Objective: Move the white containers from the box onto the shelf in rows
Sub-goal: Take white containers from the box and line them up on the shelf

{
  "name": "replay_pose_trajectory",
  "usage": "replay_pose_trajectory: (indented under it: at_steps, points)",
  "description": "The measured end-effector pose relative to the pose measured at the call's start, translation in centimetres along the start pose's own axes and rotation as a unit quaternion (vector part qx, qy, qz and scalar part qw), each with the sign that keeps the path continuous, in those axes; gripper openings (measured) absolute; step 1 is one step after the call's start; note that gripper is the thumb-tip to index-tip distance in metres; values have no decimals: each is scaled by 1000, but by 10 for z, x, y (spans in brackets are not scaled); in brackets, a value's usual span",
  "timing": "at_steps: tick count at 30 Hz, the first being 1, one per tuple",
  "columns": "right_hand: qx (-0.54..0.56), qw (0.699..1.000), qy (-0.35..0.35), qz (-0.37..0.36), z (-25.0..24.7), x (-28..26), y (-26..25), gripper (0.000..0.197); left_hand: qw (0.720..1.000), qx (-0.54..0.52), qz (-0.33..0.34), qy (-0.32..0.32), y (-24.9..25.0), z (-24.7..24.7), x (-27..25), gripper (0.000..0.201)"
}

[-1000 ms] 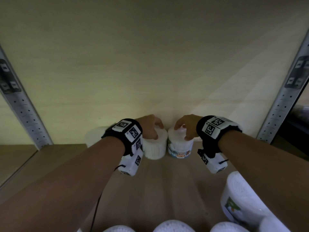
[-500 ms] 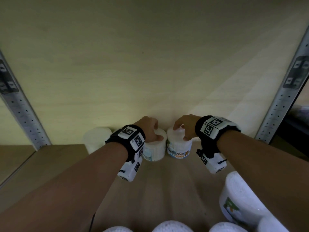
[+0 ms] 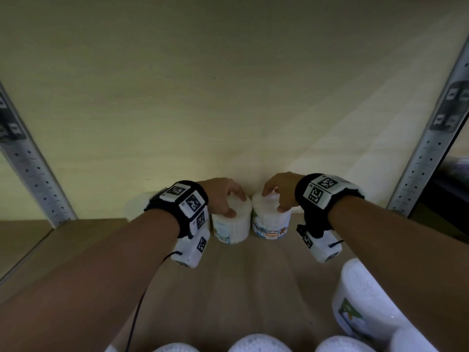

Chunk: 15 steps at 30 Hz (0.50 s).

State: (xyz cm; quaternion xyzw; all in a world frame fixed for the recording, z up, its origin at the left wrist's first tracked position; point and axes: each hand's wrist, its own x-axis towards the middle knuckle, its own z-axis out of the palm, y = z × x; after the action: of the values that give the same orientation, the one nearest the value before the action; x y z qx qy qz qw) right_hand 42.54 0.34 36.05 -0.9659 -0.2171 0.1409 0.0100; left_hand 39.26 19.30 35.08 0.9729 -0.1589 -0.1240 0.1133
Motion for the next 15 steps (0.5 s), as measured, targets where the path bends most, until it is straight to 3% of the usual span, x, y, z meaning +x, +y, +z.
replay_pose_trajectory:
  at_steps: [9, 15]
  points:
    - [-7, 1000, -4, -2, 0, 1, -1, 55, 992, 76, -55, 87, 8, 16, 10, 49]
    - [-16, 1000, -6, -2, 0, 1, -3, 55, 992, 71, -57, 86, 10, 16, 6, 50]
